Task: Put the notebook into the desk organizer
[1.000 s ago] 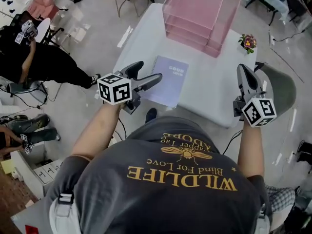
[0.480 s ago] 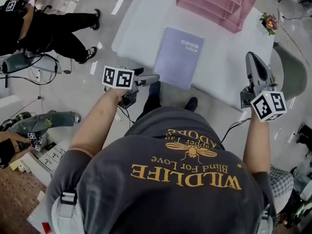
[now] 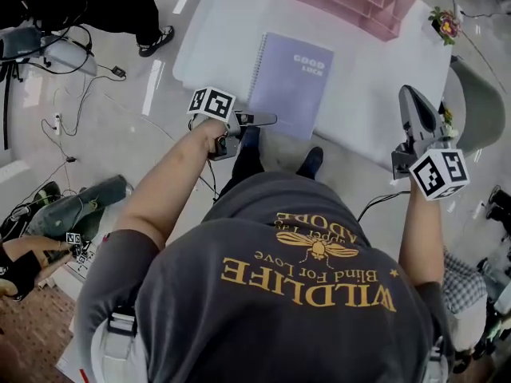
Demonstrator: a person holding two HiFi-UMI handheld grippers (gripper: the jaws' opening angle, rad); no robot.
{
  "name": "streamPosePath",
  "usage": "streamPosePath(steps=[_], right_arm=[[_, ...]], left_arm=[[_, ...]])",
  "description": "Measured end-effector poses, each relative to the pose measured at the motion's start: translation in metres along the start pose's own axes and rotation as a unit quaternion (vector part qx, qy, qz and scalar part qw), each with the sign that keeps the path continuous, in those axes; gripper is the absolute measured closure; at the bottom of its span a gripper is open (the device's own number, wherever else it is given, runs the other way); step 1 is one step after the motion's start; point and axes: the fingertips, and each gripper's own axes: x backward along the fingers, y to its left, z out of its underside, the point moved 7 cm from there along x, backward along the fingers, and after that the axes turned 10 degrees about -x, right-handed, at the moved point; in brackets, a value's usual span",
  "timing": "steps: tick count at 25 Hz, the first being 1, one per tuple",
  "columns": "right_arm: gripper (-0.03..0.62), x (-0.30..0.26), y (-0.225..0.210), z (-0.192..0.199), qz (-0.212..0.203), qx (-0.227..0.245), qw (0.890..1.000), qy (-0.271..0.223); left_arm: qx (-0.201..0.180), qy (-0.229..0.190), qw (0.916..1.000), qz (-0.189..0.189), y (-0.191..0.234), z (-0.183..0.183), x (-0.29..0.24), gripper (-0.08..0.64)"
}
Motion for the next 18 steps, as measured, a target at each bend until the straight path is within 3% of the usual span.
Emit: streamPosePath(steps=[2, 5, 9, 12, 14, 18], right_arm=[[0.592, 0.003, -0.002, 0.002, 0.006, -0.001, 1.000, 0.006], [0.592, 0.009, -0.008, 0.006, 0.013, -0.005, 1.000, 0.009], [0.592, 0.014, -0.015, 0.011, 0.014, -0.011, 1.000, 0.009], [0.592, 0.017, -0.020, 0.008, 0.012, -0.015, 1.000, 0.009], [0.592, 0.017, -0.022, 0.005, 0.010, -0.016, 1.000, 0.003], [0.592, 0.021, -0.024, -0.004, 0.006, -0.011, 1.000, -0.013]], left_arm=[[0.024, -0.001, 0.9997, 0.001, 0.004, -0.003, -0.007, 0.164], [0.058, -0.003, 0.9980, -0.024, 0.012, -0.007, -0.013, 0.316], [0.076, 0.002, 0.9963, -0.038, 0.009, -0.008, -0.015, 0.387], [0.069, 0.009, 0.9962, -0.052, -0.003, -0.006, -0.012, 0.437], [0.049, 0.009, 0.9970, -0.059, -0.017, -0.009, -0.008, 0.521], [-0.007, -0.001, 0.9978, -0.066, -0.052, -0.019, 0.003, 0.527]])
